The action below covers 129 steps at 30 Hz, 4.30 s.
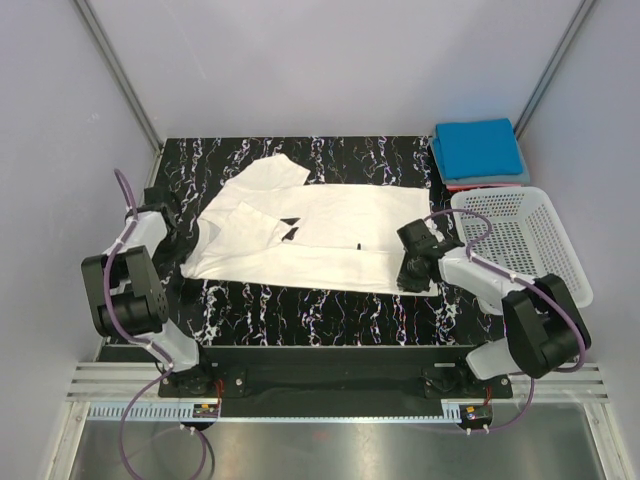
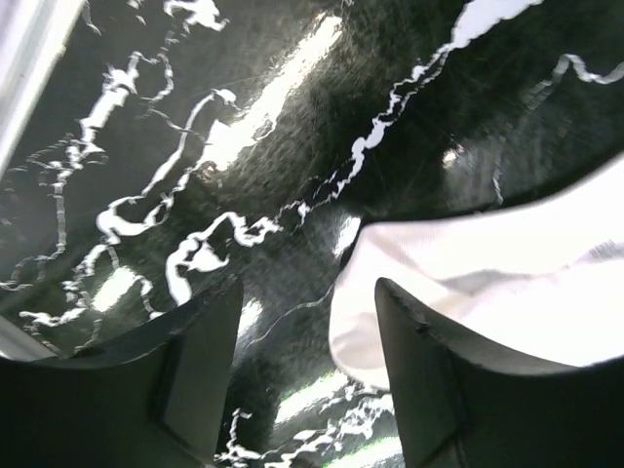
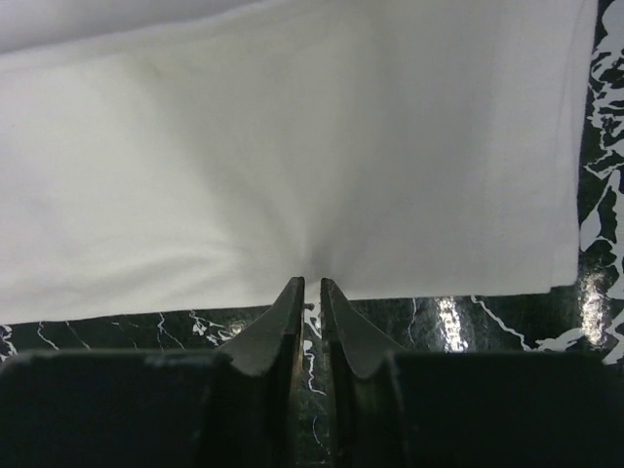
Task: Fold and stack the t-shirts
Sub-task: Fold the tshirt
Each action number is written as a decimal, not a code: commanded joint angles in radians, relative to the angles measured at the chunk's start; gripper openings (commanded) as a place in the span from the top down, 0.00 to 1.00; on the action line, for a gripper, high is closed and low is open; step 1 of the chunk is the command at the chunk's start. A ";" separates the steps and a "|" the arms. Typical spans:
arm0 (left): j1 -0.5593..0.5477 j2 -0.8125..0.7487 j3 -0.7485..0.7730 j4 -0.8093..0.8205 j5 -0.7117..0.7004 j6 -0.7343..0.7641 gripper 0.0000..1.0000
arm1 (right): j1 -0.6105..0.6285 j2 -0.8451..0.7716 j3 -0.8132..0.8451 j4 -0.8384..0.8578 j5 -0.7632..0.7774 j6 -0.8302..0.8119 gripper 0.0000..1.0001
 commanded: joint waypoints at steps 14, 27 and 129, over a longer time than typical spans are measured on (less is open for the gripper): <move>-0.129 -0.337 -0.102 0.080 0.394 0.101 0.31 | -0.063 -0.030 0.399 -0.152 -0.056 -0.131 0.68; -0.338 0.060 0.321 0.202 0.443 0.128 0.26 | -0.224 0.387 0.903 -0.132 -0.287 -0.497 0.43; -0.064 0.850 1.146 0.001 0.633 0.394 0.86 | -0.484 1.268 1.774 -0.319 -0.601 -0.811 0.81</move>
